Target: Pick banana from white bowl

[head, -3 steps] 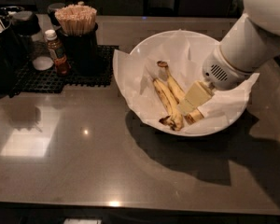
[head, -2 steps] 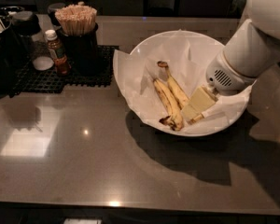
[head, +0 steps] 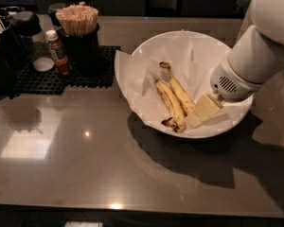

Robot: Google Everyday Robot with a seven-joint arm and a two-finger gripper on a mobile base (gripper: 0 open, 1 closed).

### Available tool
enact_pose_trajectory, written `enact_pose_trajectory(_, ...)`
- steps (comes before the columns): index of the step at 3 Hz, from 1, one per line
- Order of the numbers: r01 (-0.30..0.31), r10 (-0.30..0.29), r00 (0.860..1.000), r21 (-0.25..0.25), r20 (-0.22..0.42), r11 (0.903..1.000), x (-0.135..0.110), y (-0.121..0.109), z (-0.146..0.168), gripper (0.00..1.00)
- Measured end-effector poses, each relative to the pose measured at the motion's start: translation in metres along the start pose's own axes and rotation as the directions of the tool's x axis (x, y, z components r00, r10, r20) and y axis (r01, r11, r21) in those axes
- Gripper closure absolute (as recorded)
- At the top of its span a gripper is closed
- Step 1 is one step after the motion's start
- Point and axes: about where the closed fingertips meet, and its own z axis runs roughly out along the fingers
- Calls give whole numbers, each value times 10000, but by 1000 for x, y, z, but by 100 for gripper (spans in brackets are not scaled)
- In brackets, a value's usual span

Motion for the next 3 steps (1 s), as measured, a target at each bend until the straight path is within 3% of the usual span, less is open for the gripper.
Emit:
enact_pose_trajectory(2,966,-975,9944,-223,-401,9951,-17,7,18,33)
enact_pose_trajectory(3,1063,-1089,9911,-374,-760,9936,-13,7,28,36)
